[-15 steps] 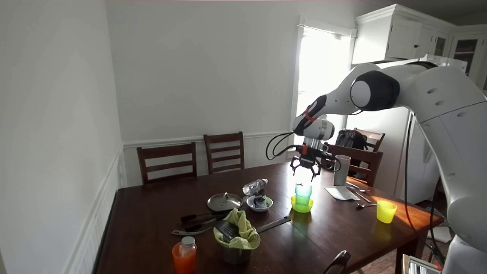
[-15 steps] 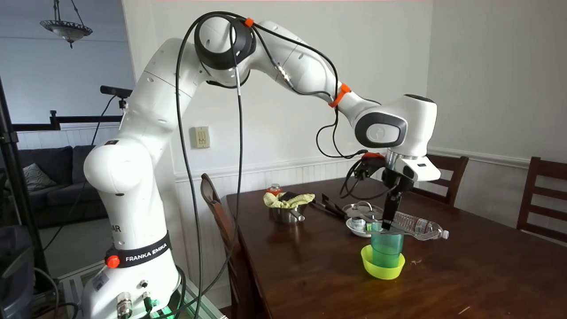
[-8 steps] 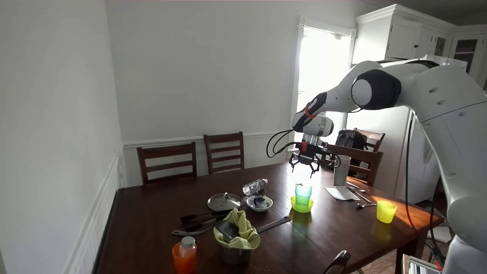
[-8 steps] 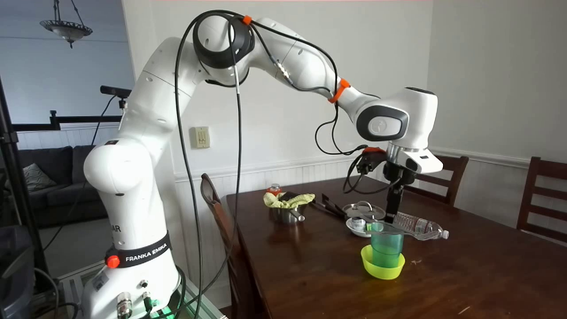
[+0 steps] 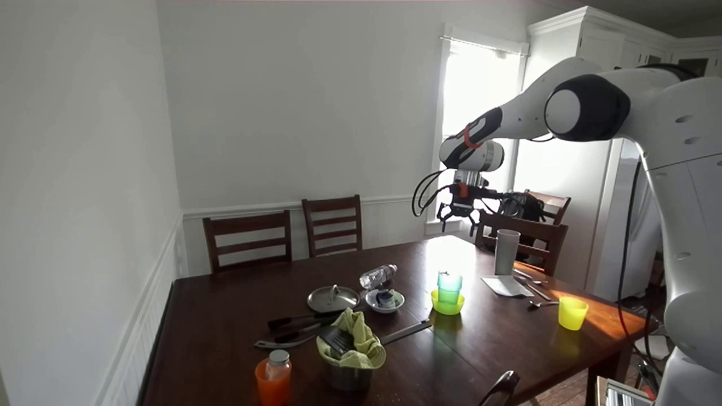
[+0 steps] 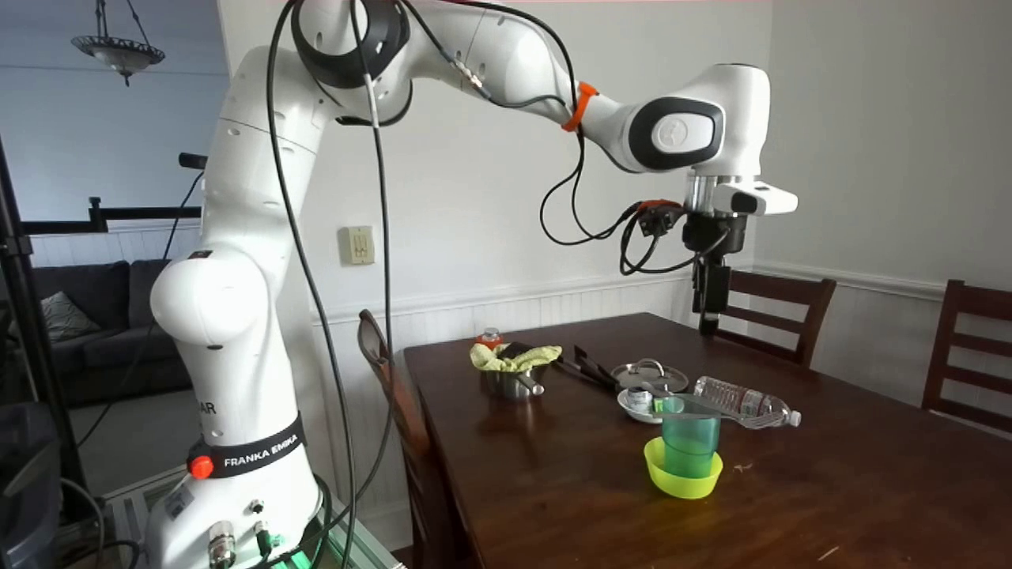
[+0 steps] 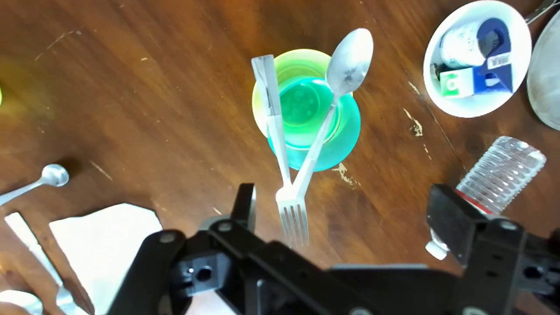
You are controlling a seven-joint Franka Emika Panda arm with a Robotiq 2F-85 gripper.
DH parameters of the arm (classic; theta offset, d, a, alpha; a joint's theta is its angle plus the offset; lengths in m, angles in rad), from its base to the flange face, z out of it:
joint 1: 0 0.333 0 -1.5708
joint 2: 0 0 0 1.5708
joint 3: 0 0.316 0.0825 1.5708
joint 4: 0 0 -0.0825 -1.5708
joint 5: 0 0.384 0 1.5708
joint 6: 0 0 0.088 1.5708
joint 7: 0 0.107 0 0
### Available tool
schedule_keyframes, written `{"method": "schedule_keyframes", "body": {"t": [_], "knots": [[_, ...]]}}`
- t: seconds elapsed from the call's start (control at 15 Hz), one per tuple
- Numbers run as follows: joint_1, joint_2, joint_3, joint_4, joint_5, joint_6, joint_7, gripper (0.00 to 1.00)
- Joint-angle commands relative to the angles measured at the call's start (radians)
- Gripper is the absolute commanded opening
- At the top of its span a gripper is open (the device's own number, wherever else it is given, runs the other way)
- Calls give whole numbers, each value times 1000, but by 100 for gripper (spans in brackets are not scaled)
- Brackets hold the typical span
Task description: Pick up a fork and a spoon and place them on top of the green cup starting with the fork and then the spoon last
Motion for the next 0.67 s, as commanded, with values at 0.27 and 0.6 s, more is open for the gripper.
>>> {"method": "schedule_keyframes", "body": {"t": [0.27, 0.6], "knots": [[13, -180, 0, -93, -60, -38, -86, 100], [15, -149, -5, -57, -66, -36, -68, 100]]}}
